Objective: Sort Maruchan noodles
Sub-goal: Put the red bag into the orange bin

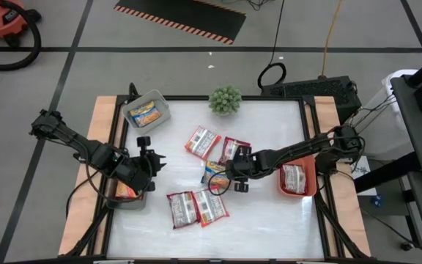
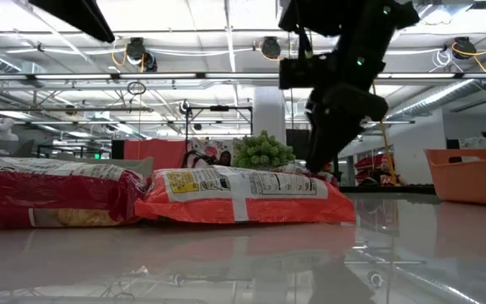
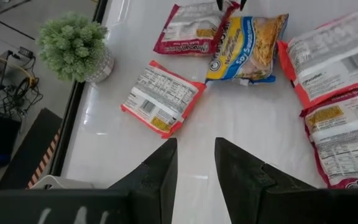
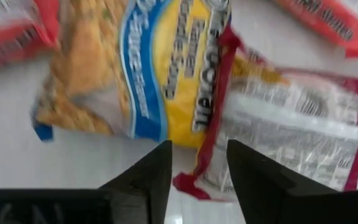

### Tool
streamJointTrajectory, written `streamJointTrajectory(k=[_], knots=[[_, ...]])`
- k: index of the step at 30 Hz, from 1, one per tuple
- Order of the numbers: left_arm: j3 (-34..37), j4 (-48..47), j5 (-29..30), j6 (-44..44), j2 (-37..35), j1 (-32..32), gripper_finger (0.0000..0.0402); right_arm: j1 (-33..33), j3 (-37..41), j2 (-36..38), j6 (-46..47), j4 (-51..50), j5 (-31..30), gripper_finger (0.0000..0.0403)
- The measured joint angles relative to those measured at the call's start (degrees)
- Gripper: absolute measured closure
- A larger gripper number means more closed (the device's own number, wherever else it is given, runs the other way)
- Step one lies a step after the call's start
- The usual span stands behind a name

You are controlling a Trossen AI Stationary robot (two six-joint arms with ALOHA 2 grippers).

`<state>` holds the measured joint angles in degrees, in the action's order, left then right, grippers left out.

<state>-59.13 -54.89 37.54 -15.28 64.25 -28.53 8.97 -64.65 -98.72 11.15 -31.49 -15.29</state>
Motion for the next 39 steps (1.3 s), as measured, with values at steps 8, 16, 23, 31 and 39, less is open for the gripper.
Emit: streamJointTrajectory(k=[8, 16, 23, 31, 39], knots=[[6.56, 5.07, -0.11, 5.92, 0.02, 1.16, 0.0289, 0.00, 3.60, 0.00, -1.55, -0.06, -3.01, 0.0241], [6.64, 5.54, -0.11, 5.96, 0.02, 4.87, 0.0289, -0.46, 4.86, 0.00, -4.56, 0.42, -6.06, 0.0258], [6.62, 5.57, -0.11, 5.53, 0.02, 6.57, 0.0289, -1.82, 6.24, 0.04, -4.43, 1.60, -5.78, 0.0340], [6.62, 5.96, -0.13, 5.54, 0.02, 6.67, 0.0289, -1.90, 6.20, 0.07, -4.98, 2.27, -5.69, 0.0393], [6.62, 11.04, -0.17, 7.85, 0.02, 6.81, 0.0289, -1.26, 2.48, 1.58, -5.87, 2.98, -5.73, 0.0402]])
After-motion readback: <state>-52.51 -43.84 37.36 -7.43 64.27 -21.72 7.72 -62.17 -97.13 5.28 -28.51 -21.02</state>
